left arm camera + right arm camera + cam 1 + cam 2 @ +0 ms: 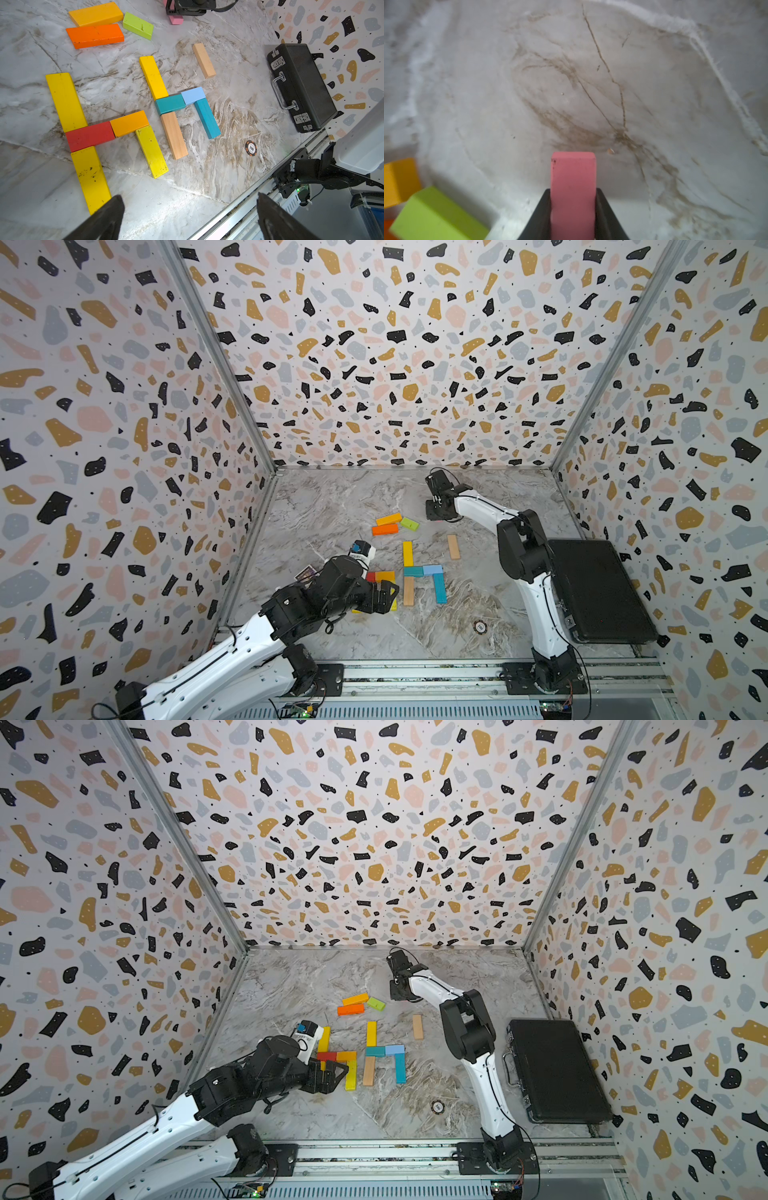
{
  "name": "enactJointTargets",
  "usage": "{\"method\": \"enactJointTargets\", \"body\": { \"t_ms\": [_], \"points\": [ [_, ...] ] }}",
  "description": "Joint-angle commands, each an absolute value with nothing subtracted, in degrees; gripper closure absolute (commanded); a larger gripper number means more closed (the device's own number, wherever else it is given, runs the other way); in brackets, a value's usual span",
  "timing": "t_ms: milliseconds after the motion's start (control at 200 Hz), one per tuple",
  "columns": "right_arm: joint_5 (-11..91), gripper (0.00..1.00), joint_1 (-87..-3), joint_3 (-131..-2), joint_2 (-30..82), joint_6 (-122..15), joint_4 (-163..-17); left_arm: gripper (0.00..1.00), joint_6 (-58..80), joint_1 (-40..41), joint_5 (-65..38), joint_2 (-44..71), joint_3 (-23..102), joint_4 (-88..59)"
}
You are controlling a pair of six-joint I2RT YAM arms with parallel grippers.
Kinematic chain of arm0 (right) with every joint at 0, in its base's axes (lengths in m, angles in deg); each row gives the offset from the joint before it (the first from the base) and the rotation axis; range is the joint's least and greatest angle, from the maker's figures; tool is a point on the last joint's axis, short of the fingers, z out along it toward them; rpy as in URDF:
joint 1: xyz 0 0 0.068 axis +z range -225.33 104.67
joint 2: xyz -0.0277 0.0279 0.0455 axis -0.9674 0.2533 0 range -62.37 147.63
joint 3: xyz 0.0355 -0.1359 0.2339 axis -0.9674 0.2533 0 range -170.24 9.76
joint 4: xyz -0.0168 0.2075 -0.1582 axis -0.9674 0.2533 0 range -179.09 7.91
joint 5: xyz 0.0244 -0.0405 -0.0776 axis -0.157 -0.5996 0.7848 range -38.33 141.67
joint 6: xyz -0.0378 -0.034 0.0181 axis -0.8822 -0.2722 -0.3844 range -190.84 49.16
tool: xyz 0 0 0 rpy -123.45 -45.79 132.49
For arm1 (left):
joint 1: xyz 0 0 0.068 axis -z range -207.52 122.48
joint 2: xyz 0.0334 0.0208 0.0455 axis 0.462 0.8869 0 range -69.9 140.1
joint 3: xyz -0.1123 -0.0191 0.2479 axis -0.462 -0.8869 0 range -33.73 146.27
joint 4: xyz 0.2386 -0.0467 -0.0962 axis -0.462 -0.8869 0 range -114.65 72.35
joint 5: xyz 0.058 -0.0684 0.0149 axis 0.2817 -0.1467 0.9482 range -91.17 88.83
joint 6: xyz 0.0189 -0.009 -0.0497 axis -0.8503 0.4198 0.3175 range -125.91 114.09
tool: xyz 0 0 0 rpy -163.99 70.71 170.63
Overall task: Assemble the letter h with building blocks
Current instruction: Pick up the building block from the center of the board, then place the building block at the center of the board.
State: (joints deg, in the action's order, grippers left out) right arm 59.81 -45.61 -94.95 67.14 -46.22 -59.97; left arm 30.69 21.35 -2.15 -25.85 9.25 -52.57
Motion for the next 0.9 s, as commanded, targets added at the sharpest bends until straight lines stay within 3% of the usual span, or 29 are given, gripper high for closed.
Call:
{"method": "enactJointTargets", "body": {
  "t_ms": [0,260,405,766,896],
  "points": [
    [58.77,0.77,-45.36,-89.0,52.74,-45.88,-66.46,0.01,29.31,21.05,-1.32,-26.86,8.66,-52.18],
    [56.46,0.77,-44.15,-54.89,26.19,-37.58,-69.05,0.01,28.39,20.78,-2.39,-26.76,8.14,-50.23],
    [55.36,0.76,-42.11,-42.04,16.96,-37.05,-67.1,0.01,27.71,20.57,-3.51,-25.4,7.59,-48.26],
    [46.99,0.73,-38.67,-31.23,18.09,-44.35,-70.85,0.01,26.88,20.5,-3.94,-23.76,8.61,-47.45],
    [48.99,0.53,-38.59,-30.86,18.86,-43.71,-68.34,0.01,26.85,20.47,-3.85,-23.84,8.51,-47.71]
  ]
}}
